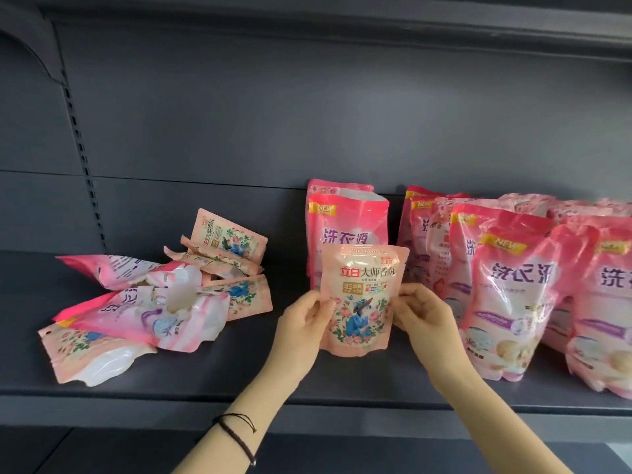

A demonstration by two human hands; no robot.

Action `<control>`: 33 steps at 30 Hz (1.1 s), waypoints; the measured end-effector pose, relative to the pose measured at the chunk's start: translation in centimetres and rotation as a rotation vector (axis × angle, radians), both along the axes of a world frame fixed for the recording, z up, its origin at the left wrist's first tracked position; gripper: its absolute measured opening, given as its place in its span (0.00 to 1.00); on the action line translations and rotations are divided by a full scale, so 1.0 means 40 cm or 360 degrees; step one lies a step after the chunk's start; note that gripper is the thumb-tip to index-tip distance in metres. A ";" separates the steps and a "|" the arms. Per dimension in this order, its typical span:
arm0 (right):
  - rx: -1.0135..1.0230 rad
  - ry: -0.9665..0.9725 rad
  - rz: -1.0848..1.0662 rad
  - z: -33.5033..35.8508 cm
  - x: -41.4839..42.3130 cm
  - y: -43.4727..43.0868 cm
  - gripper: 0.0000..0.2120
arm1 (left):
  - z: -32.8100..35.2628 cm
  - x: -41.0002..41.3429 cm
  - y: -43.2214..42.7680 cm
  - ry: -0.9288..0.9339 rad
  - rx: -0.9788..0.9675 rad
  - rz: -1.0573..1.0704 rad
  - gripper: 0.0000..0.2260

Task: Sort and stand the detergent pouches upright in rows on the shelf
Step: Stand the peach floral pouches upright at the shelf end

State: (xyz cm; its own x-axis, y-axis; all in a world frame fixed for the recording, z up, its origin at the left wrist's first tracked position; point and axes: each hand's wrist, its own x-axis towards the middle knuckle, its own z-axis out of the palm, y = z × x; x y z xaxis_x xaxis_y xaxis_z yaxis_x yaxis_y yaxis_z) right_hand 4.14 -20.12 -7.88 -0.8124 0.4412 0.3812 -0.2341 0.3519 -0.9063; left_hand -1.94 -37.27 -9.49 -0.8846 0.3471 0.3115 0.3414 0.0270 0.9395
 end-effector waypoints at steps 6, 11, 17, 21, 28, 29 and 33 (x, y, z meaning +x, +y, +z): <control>0.0946 0.0293 -0.0378 0.064 0.050 0.027 0.11 | 0.049 -0.006 -0.045 0.0377 -0.0614 0.0053 0.10; 0.1513 0.0476 -0.0133 0.183 0.067 -0.028 0.08 | 0.143 0.007 -0.163 0.0799 -0.1154 0.0263 0.13; 0.2302 0.0098 0.0292 0.316 -0.009 -0.179 0.13 | 0.219 -0.105 -0.334 0.1414 -0.1876 0.0446 0.19; 0.2786 -0.0034 0.0261 0.343 -0.104 -0.292 0.15 | 0.266 -0.189 -0.465 0.1829 -0.2179 0.0455 0.28; 0.3164 -0.0398 0.0032 0.320 -0.264 -0.454 0.17 | 0.295 -0.321 -0.632 0.1854 -0.2529 0.0424 0.28; 0.3186 -0.0454 -0.0002 0.316 -0.287 -0.469 0.17 | 0.298 -0.336 -0.643 0.1842 -0.2566 0.0410 0.25; 0.3239 -0.0621 -0.0104 0.315 -0.359 -0.499 0.16 | 0.297 -0.398 -0.656 0.1829 -0.2661 0.0368 0.19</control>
